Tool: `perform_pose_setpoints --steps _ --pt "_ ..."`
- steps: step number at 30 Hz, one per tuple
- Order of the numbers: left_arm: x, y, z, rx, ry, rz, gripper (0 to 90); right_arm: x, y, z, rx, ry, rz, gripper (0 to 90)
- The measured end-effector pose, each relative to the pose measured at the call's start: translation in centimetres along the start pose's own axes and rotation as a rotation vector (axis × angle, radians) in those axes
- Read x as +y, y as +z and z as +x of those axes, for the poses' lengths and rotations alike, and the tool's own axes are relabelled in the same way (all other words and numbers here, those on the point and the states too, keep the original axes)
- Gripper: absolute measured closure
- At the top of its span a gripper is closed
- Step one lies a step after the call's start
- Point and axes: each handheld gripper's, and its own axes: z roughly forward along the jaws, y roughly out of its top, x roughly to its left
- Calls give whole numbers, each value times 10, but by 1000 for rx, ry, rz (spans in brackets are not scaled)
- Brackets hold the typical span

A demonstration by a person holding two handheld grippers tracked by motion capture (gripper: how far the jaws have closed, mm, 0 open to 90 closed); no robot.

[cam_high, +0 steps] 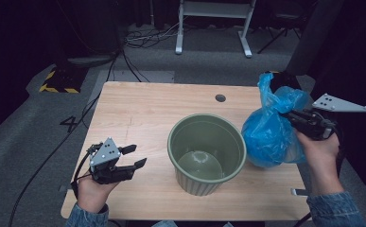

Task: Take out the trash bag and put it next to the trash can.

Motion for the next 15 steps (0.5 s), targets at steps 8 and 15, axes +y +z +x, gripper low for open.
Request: perform_pose_setpoints --steps 8,15 --pt "-3 0 2 32 -14 11 424 -16 23 -2 12 16 49 895" --pt "-7 -5 3 39 -28 9 424 -36 45 -4 25 46 101 895"
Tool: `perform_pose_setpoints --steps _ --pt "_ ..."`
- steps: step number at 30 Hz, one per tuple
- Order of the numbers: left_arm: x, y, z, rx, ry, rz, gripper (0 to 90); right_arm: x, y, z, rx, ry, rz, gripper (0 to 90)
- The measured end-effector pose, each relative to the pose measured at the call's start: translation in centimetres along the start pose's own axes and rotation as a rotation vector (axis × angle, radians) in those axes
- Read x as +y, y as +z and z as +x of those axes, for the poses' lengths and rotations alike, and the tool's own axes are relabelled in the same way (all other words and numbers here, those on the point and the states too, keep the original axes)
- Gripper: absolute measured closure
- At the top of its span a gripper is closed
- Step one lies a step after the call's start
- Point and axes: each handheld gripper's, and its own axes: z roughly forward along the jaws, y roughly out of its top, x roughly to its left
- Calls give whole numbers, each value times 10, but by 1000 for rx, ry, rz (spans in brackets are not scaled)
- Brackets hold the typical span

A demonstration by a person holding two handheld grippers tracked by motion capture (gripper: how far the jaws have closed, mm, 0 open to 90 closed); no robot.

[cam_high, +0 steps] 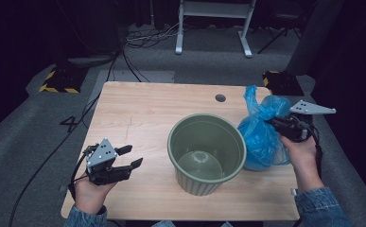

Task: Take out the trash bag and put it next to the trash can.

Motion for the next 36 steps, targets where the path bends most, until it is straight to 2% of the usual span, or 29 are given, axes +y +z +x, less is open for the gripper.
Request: perform_pose_setpoints --steps 5,9,11,14,17,20,27,34,36 --pt "-4 -4 1 9 -5 5 424 -5 8 -1 8 8 22 891" --pt "-7 -6 3 34 -11 11 424 -8 8 -1 6 11 28 836" --pt "-8 -6 4 34 -18 13 424 -10 7 -1 11 12 28 773" --pt "-9 -7 4 38 -18 19 424 -12 4 0 9 19 17 611" --pt "-10 -7 4 42 -20 18 424 -11 -4 3 11 11 -13 525" --pt "-12 -7 6 43 -27 22 425 -10 -15 6 20 10 -10 481" --pt "-13 -5 7 38 -27 32 424 -17 -46 13 22 -13 -13 436" --pt "-17 -4 5 33 -26 40 423 -36 -68 14 -2 -14 -12 421" --pt "-19 -5 5 28 -40 31 410 -43 -71 13 -14 -17 -2 418"
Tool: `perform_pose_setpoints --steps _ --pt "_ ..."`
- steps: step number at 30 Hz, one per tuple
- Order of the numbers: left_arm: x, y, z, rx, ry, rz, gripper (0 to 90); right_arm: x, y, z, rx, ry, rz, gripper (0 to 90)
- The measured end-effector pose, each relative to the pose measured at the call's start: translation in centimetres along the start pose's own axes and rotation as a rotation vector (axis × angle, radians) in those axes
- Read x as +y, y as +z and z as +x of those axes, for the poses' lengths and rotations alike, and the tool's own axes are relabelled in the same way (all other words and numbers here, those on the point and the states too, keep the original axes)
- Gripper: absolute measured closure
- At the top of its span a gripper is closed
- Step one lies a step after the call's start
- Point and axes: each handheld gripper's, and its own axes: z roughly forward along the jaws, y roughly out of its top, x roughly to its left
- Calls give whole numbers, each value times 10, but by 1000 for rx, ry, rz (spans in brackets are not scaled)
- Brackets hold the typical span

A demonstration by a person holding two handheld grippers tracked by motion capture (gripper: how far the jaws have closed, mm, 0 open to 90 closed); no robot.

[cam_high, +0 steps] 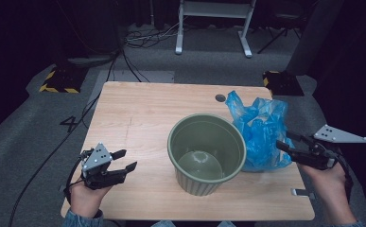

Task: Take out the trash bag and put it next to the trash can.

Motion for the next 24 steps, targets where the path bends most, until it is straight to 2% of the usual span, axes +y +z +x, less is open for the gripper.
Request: perform_pose_setpoints --steps 5,10,14,21,24 --pt "-7 -1 3 5 -10 0 398 -20 -6 -3 -22 3 27 407" --pt "-15 0 4 21 -10 23 397 -43 -6 -6 -30 23 56 397" --pt "-23 -2 4 33 -4 -3 392 -62 -2 -8 -39 36 86 391" --pt "-37 -1 6 47 -3 20 391 -91 7 -10 -23 71 125 375" --pt "-43 0 6 61 14 29 390 -103 12 -10 -21 78 137 367"
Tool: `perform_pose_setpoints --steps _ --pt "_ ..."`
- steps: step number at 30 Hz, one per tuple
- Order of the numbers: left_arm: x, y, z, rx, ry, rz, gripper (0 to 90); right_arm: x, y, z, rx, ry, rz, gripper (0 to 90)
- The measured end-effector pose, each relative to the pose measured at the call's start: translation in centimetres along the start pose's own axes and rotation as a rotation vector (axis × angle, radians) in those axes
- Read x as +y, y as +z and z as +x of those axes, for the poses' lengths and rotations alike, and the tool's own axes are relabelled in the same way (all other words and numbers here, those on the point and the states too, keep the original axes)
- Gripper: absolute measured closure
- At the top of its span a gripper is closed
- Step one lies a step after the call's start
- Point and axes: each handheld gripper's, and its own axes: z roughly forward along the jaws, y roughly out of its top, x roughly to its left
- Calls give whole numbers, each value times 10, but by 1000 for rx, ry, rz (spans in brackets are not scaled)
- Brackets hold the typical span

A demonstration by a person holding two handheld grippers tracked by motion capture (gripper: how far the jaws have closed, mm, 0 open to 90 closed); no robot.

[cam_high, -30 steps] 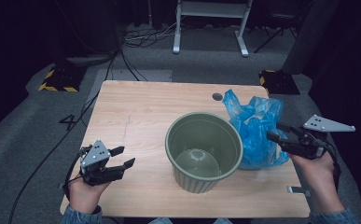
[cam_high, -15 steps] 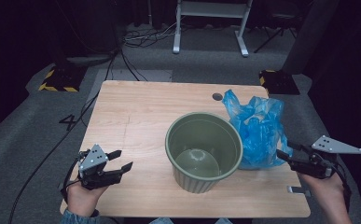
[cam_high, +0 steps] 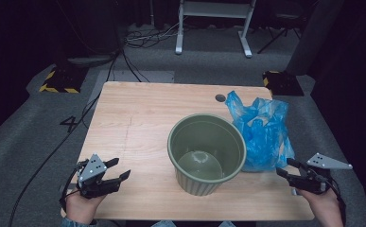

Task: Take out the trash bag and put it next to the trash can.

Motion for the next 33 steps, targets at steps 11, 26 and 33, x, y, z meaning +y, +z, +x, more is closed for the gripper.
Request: perform_pose_setpoints --steps 11,26,33 --pt "-22 12 6 17 5 62 387 -30 21 -4 -30 18 63 329" --pt "-45 39 12 11 -12 240 345 -54 46 -8 -87 25 138 266" --pt "-52 42 17 11 -29 253 326 -55 51 -6 -100 30 105 248"
